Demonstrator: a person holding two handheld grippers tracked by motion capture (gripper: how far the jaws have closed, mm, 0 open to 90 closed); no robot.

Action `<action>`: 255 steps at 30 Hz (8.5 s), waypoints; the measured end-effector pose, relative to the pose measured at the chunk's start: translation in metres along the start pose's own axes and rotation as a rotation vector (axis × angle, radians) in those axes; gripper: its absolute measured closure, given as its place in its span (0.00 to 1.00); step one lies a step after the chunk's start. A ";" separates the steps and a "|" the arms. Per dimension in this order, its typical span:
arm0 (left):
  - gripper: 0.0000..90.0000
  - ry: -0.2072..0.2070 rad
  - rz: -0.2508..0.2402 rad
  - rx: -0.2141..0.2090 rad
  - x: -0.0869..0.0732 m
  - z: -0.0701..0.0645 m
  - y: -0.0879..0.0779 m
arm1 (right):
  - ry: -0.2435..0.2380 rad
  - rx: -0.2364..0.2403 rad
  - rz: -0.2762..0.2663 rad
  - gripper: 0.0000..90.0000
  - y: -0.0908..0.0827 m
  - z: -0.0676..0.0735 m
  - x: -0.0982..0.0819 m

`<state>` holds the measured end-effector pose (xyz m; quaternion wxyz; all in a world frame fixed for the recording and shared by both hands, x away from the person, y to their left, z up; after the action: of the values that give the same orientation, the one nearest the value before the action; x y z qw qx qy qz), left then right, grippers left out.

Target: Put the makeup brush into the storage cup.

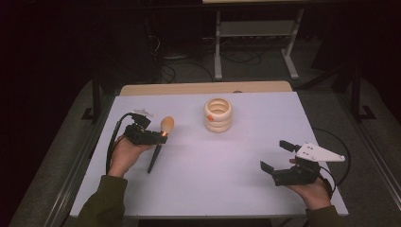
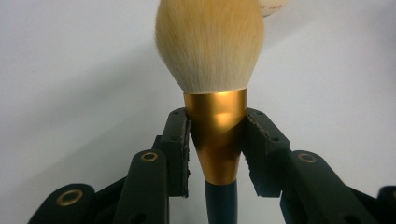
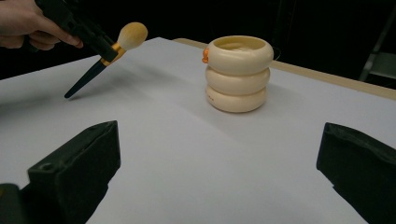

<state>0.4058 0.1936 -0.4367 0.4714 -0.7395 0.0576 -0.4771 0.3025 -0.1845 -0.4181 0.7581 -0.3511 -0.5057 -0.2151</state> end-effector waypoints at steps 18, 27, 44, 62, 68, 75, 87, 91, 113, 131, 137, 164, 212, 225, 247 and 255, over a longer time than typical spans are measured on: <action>0.70 0.039 -0.244 -0.046 0.020 -0.014 -0.026 | -0.005 0.016 0.003 0.00 0.006 0.004 0.002; 0.70 0.067 -0.318 -0.067 0.028 -0.021 -0.032 | 0.020 0.031 -0.008 0.00 0.011 0.004 0.007; 0.70 0.153 -0.436 -0.103 0.050 -0.050 -0.041 | 0.020 0.071 -0.015 0.00 0.023 0.010 0.019; 0.70 0.207 -0.528 -0.156 0.064 -0.073 -0.038 | 0.014 0.117 -0.017 0.00 0.036 0.019 0.030; 0.70 0.217 -0.541 -0.168 0.067 -0.080 -0.034 | 0.014 0.136 -0.013 0.00 0.041 0.024 0.032; 0.70 0.231 -0.546 -0.177 0.069 -0.086 -0.031 | -0.001 0.150 -0.004 0.00 0.048 0.030 0.034; 0.70 0.246 -0.552 -0.194 0.072 -0.095 -0.027 | -0.004 0.181 0.002 0.00 0.060 0.040 0.038; 0.70 0.250 -0.556 -0.196 0.073 -0.098 -0.025 | -0.009 0.190 0.008 0.00 0.063 0.043 0.039; 0.70 0.267 -0.567 -0.218 0.077 -0.116 -0.012 | -0.014 0.254 0.038 0.01 0.088 0.063 0.040; 0.70 0.268 -0.589 -0.213 0.080 -0.122 -0.011 | -0.015 0.332 0.080 0.13 0.108 0.084 0.039; 0.70 0.266 -0.588 -0.211 0.080 -0.122 -0.011 | -0.006 0.342 0.108 0.16 0.115 0.090 0.038; 0.70 0.266 -0.605 -0.207 0.082 -0.126 -0.010 | 0.047 0.365 0.105 0.44 0.138 0.105 0.042; 0.43 0.253 -0.551 -0.168 0.077 -0.111 -0.013 | 0.045 0.307 0.126 0.81 0.140 0.096 0.043; 0.20 0.283 -0.495 -0.156 0.056 -0.105 -0.017 | 0.037 0.293 0.112 0.81 0.134 0.089 0.046; 0.01 0.250 -0.432 -0.028 -0.006 -0.080 -0.044 | 0.030 0.275 0.106 0.81 0.128 0.081 0.050; 0.00 0.232 -0.436 -0.005 -0.031 -0.076 -0.050 | 0.024 0.265 0.102 0.81 0.126 0.079 0.052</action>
<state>0.3128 0.1885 -0.4118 0.3456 -0.6757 -0.0485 -0.6493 0.3600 -0.0404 -0.3912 0.8138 -0.2706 -0.5019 -0.1120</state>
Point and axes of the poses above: each handheld gripper's, and its own axes: y roughly forward along the jaws, x roughly out of its top, z roughly to its left, the point moved 8 cm from there along y, roughly forward along the jaws, and after that the axes turned 10 degrees about y, right-handed, at the moved point
